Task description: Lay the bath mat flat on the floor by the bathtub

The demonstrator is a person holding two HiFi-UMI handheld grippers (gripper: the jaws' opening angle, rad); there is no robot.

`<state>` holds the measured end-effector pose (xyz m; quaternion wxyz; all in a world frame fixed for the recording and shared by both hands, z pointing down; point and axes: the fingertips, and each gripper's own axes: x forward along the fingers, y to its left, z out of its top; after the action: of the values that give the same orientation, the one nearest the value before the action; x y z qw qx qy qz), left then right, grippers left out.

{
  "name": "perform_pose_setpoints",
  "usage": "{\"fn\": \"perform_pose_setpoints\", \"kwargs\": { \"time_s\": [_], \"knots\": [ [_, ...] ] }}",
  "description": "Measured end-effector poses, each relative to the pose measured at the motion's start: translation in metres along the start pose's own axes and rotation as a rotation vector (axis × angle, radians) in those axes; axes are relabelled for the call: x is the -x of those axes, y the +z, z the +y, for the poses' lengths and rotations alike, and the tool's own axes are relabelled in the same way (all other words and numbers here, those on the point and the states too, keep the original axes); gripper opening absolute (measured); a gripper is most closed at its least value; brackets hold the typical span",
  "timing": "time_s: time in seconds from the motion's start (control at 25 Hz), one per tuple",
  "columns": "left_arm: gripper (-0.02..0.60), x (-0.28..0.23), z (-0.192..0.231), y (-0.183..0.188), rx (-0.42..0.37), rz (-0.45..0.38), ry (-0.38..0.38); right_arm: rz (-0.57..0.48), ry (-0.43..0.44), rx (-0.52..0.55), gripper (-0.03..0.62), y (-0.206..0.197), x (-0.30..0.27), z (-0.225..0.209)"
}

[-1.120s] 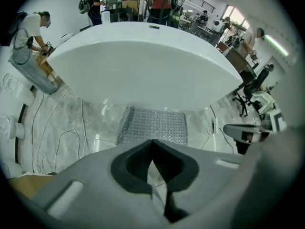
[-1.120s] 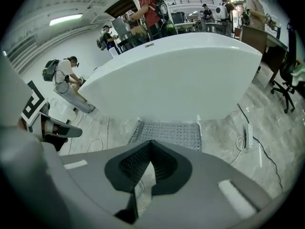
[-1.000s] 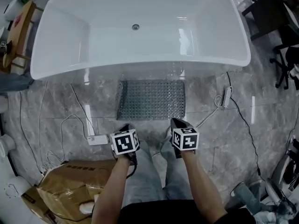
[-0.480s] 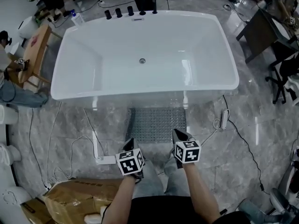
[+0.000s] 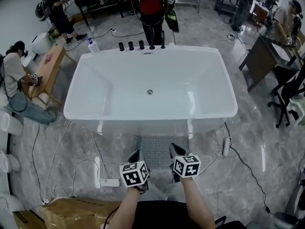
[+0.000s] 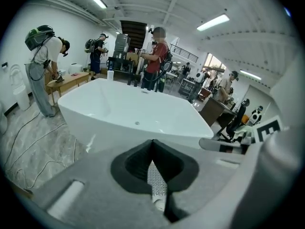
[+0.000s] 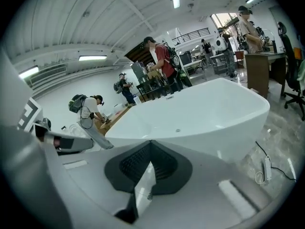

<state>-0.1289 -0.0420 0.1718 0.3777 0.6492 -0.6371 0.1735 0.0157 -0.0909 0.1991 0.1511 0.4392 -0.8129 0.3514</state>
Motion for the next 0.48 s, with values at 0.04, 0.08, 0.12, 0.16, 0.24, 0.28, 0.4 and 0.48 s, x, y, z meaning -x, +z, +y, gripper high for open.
{"fn": "perform_pose_setpoints", "kwargs": {
  "time_s": [0.04,0.08,0.12,0.16,0.24,0.28,0.4,0.48],
  "knots": [
    [0.005,0.002,-0.001,0.008,0.012,-0.016,-0.002,-0.013,0.009,0.006,0.006,0.008,0.000,0.004],
    [0.006,0.005,-0.002,0.016,0.025,-0.031,-0.004,-0.023,0.016,0.015,0.006,0.016,0.001,0.008],
    [0.006,0.008,-0.004,0.023,0.037,-0.042,-0.006,-0.030,0.023,0.026,0.006,0.024,0.003,0.013],
    [0.006,0.013,-0.006,0.028,0.044,-0.049,-0.009,-0.035,0.030,0.038,0.006,0.032,0.006,0.017],
    [0.006,0.019,-0.011,0.041,0.040,-0.057,-0.021,-0.057,0.041,0.063,0.006,0.053,0.013,0.027],
    [0.006,0.020,-0.013,0.051,0.035,-0.063,-0.027,-0.076,0.045,0.078,0.006,0.067,0.017,0.031],
    [0.006,0.020,-0.014,0.089,0.037,-0.107,-0.045,-0.152,0.054,0.127,0.006,0.114,0.025,0.042],
    [0.006,0.028,-0.017,0.113,0.037,-0.150,-0.059,-0.201,0.063,0.156,0.006,0.141,0.034,0.052]
  ]
}}
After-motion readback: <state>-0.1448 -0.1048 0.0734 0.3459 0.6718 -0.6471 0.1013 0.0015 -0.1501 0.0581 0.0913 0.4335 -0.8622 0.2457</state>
